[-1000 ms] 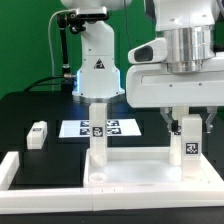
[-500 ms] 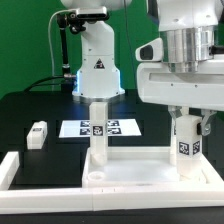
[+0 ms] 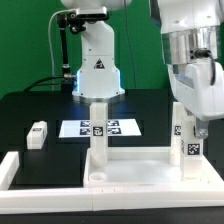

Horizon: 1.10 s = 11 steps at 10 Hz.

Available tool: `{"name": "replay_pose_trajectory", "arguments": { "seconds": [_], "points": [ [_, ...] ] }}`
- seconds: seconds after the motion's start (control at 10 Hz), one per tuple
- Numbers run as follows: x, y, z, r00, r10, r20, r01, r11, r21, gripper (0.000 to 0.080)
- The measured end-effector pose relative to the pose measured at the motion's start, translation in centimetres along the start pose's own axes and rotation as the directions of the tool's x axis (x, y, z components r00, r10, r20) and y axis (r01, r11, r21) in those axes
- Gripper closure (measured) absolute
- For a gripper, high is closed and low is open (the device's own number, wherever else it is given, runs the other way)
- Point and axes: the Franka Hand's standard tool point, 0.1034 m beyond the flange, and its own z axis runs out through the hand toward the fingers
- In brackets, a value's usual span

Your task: Assemble desk

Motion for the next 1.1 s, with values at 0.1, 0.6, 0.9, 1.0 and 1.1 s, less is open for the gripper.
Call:
{"name": "replay_pose_trajectory", "arguments": {
  "seconds": [0.1,0.6,0.9,1.0,1.1],
  "points": [
    [0.0,0.0,0.0,1.000,-0.007,-0.001,0.007,1.000,-0.001,0.0509],
    [-1.4,-0.1,-0.4,0.848,-0.530,-0.002,0.530,0.848,0.017,0.0164],
    [-0.9,-0.2,-0.3,0.726,-0.688,-0.012,0.688,0.726,0.008,0.0151],
    [-0.8,-0.2,-0.3,0.675,-0.737,-0.016,0.737,0.675,0.000,0.0151],
    [-0.1,-0.2,-0.6,0.446,-0.895,-0.022,0.893,0.447,-0.046,0.0151]
  ]
}}
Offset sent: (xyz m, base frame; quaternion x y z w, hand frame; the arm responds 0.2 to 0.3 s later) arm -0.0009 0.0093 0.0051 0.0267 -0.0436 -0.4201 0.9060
